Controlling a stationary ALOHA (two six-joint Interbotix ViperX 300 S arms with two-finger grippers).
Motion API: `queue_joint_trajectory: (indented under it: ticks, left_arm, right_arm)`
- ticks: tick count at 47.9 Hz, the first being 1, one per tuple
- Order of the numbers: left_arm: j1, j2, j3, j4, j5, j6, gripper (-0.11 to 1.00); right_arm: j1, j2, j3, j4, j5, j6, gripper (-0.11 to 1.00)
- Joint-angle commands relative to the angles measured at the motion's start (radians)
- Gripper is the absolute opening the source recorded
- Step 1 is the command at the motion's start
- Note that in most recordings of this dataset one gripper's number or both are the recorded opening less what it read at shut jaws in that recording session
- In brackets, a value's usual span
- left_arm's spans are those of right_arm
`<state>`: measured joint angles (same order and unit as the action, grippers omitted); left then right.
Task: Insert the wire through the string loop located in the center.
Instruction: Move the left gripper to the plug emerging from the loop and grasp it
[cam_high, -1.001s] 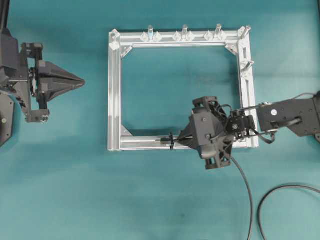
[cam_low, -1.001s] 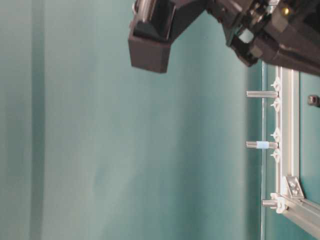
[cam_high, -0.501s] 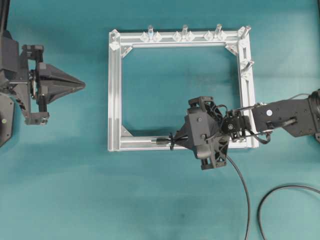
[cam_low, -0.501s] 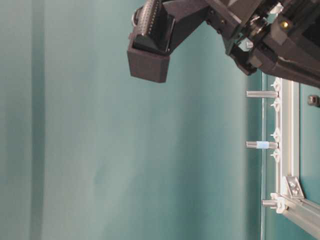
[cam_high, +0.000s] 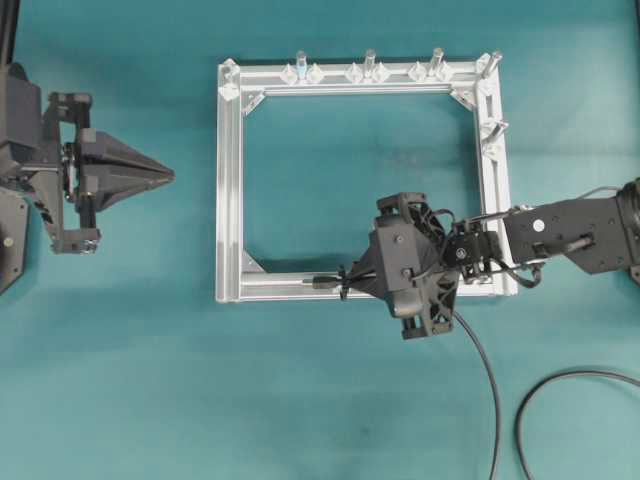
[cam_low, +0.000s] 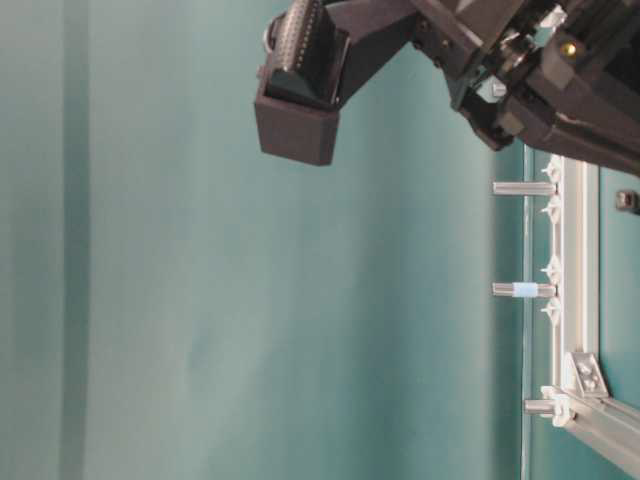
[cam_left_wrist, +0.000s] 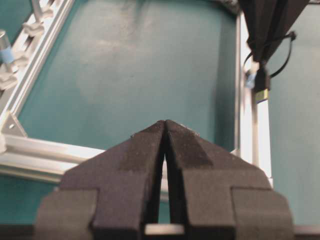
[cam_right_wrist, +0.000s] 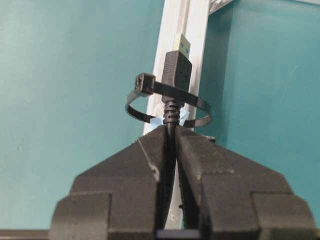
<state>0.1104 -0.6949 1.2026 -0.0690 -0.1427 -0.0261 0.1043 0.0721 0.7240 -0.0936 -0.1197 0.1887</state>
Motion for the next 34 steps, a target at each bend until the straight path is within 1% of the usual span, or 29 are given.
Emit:
queue_joint_trajectory:
  ticks: [1, 7, 14, 21, 30, 34]
  left_arm:
    - [-0.02, 0.021, -0.035, 0.003, -0.003, -0.014, 0.05]
    - [-0.04, 0.081, -0.061, 0.002, -0.003, -0.014, 0.05]
    - [-0.063, 0.198, -0.12, 0.002, -0.006, -0.014, 0.05]
    - [-0.084, 0.333, -0.204, 0.003, -0.008, -0.011, 0.05]
    - [-0.13, 0.505, -0.318, 0.005, -0.008, -0.005, 0.05]
    - [-0.15, 0.56, -0.354, 0.003, -0.008, -0.005, 0.05]
  right_arm:
    - [-0.003, -0.012, -0.02, -0.002, -0.008, 0.002, 0.08]
    - [-0.003, -0.012, -0.02, -0.002, -0.009, 0.002, 0.09]
    - [-0.003, -0.012, -0.02, -0.002, -0.009, 0.002, 0.08]
    - [-0.003, -0.012, -0.02, -0.003, -0.009, 0.002, 0.08]
    - [-0.003, -0.012, -0.021, -0.003, -0.011, 0.002, 0.08]
    - [-0.003, -0.012, -0.023, -0.002, -0.012, 0.002, 0.08]
